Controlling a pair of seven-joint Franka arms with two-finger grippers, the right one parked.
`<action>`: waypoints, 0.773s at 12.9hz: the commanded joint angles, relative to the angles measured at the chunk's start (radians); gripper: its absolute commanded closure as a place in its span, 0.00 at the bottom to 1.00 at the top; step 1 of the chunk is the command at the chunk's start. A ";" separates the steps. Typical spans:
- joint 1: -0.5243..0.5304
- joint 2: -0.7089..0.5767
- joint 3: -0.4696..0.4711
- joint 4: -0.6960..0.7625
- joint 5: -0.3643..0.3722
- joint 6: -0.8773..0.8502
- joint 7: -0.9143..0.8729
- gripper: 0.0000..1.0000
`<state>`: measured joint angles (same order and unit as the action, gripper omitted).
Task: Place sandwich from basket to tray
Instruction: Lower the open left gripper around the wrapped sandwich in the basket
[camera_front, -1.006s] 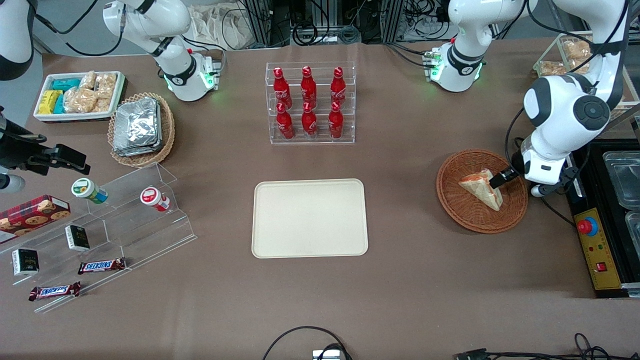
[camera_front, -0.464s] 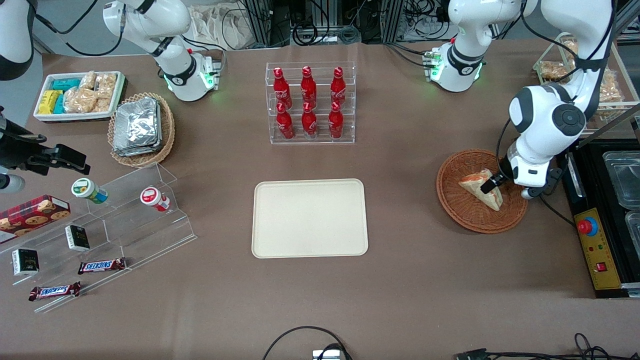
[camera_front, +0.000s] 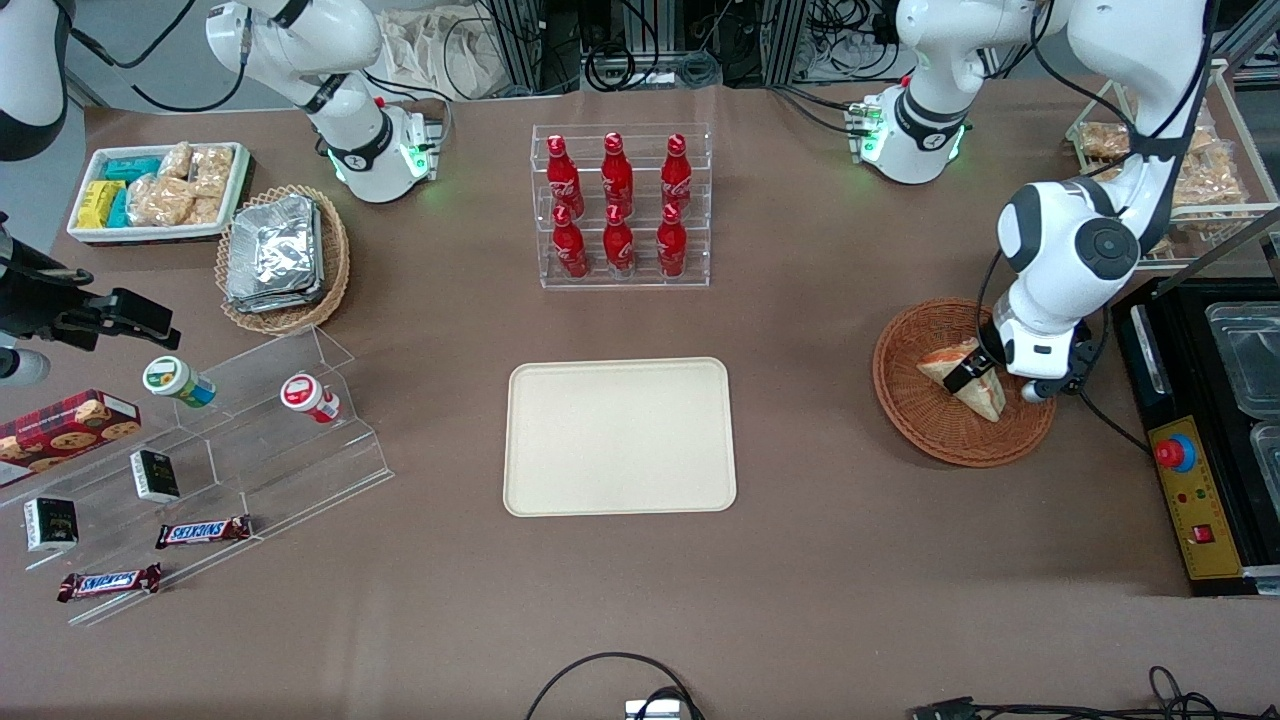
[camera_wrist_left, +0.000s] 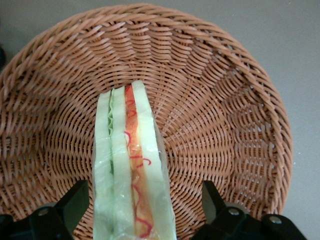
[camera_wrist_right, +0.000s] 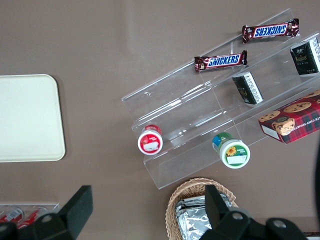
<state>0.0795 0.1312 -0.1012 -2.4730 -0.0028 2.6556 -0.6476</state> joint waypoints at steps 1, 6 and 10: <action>-0.007 0.008 0.001 -0.026 -0.008 0.059 -0.015 0.00; -0.024 0.036 0.001 -0.050 0.001 0.119 -0.006 0.49; -0.026 0.030 0.001 -0.050 0.014 0.112 0.044 0.69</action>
<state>0.0630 0.1670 -0.1010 -2.5010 0.0002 2.7320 -0.6295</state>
